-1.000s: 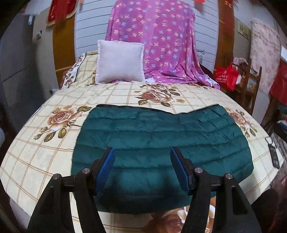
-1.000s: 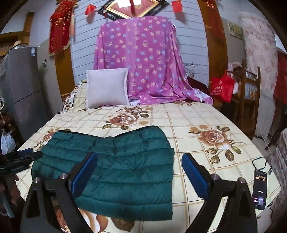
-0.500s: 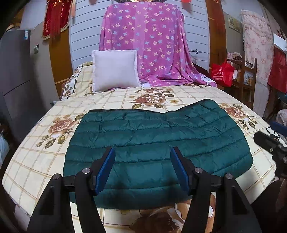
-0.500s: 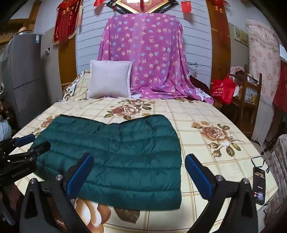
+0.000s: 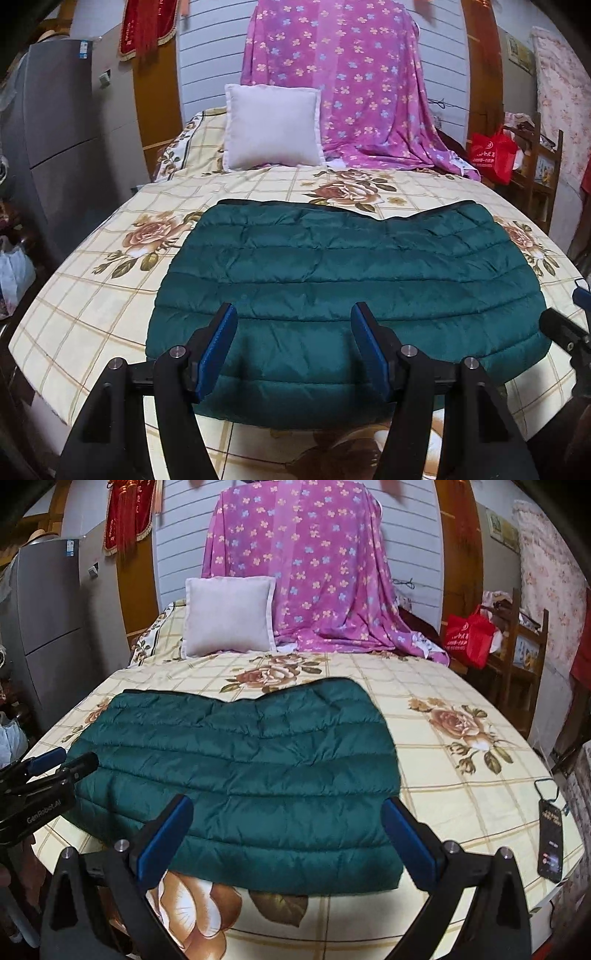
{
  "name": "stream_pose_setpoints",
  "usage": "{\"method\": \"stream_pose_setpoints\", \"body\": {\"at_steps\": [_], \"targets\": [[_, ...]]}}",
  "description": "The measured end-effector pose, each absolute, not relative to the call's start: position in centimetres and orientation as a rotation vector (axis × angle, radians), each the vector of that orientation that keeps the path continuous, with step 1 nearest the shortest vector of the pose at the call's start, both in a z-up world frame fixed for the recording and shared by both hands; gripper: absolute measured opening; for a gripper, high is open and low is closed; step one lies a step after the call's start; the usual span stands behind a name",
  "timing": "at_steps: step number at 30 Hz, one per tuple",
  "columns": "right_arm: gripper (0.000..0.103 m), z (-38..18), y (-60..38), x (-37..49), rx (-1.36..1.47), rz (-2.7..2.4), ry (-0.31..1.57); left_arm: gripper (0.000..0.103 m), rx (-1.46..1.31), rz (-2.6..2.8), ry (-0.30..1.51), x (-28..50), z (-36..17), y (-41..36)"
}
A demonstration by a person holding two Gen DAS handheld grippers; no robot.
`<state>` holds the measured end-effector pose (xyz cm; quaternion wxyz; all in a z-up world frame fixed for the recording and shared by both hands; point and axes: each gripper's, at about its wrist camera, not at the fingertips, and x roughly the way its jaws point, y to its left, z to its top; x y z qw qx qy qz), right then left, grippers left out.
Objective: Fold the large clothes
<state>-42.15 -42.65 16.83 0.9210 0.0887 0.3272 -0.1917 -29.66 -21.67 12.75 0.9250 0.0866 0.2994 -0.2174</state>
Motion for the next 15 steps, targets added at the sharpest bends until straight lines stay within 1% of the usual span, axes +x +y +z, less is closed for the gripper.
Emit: {"method": "stream_pose_setpoints", "body": {"at_steps": [15], "targets": [[0.103,15.6,-42.0,-40.9,0.204,-0.385,0.715,0.046,0.161,-0.408,0.635,-29.2,12.1,-20.8]]}}
